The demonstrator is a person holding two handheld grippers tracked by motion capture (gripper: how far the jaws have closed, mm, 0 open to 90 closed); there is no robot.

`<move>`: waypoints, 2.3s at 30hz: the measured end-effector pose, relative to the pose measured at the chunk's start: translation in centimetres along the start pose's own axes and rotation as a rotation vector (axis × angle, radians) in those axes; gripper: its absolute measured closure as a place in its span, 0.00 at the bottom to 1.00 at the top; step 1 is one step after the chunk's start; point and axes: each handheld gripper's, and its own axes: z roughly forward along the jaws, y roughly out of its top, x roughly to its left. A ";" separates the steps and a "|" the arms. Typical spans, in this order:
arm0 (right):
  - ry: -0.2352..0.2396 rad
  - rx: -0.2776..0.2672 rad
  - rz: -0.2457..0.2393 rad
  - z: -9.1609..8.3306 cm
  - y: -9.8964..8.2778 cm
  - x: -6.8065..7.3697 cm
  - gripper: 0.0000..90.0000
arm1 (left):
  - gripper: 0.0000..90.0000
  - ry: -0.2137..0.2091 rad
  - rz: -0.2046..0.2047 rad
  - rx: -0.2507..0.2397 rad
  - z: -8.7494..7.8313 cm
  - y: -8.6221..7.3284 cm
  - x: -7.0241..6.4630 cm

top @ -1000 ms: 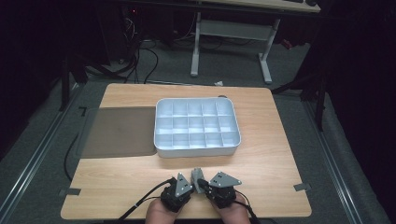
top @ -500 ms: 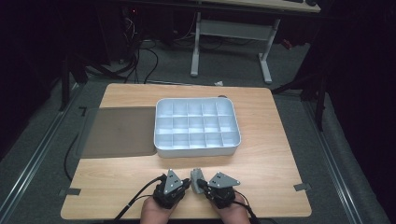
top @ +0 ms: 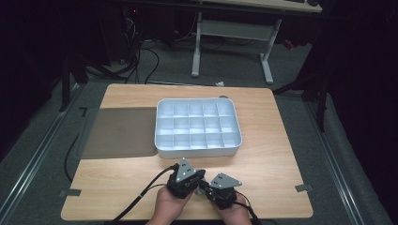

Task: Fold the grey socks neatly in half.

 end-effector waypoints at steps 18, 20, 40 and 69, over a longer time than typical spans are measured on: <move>0.051 -0.042 -0.004 -1.3 0.4 0.9 1.00 | 1.00 0.024 -0.041 0.003 0.1 -2.4 1.7; 0.066 -0.021 -0.024 -1.1 0.1 1.4 1.00 | 1.00 0.023 -0.038 0.000 0.1 -2.4 1.7; 0.055 -0.072 0.089 -2.2 0.5 -0.8 0.79 | 1.00 0.023 -0.033 -0.007 0.0 -2.7 1.7; 0.168 0.096 0.292 0.6 -0.1 -1.7 0.59 | 1.00 0.028 -0.051 0.002 -1.1 -3.4 2.3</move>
